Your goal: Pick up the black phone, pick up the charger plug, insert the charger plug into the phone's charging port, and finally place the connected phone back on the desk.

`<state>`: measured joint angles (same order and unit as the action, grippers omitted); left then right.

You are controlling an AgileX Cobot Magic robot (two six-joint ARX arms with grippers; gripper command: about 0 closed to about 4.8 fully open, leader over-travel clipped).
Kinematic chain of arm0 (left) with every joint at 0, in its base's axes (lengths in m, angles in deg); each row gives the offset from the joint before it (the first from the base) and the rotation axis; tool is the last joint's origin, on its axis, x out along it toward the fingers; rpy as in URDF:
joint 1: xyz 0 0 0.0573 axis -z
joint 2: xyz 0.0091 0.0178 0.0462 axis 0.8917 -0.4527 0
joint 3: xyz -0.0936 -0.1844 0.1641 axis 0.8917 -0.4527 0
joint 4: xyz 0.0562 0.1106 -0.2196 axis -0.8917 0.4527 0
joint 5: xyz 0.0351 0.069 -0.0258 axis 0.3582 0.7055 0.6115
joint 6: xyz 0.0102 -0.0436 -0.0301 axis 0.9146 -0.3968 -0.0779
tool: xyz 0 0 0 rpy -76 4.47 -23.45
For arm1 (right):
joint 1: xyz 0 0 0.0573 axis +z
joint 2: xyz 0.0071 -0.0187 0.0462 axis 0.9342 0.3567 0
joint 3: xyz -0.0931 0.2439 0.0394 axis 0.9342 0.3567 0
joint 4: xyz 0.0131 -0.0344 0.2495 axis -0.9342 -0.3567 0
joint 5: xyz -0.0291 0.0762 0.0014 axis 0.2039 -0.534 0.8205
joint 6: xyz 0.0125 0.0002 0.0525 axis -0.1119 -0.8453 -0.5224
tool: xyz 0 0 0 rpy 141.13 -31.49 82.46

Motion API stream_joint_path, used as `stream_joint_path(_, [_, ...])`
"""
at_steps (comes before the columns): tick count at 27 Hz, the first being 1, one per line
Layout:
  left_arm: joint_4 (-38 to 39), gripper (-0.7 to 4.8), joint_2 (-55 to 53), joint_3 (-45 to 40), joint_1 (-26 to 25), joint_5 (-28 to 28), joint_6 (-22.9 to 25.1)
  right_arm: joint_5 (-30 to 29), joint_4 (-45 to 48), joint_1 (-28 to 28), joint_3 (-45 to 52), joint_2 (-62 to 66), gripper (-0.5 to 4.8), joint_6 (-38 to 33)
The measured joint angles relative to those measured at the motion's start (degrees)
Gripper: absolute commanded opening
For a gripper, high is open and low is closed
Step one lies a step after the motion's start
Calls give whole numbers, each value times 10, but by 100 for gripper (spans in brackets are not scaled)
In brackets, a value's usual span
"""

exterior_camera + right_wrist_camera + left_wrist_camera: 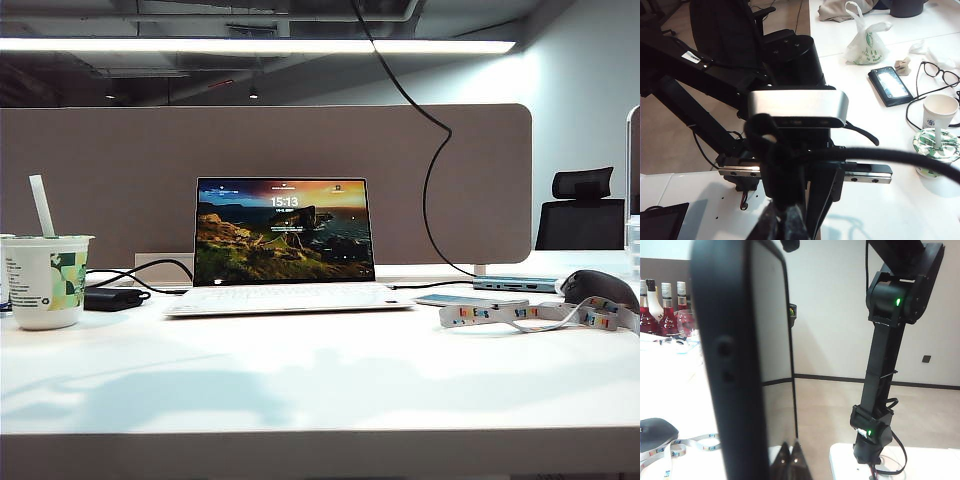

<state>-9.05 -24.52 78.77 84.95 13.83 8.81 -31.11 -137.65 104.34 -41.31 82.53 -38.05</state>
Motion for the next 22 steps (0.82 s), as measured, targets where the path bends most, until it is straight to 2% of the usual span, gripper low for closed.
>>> stream_joint_path(22, [0,-6,0,0,0,2,0,15,0,0,0,-4,-7,0])
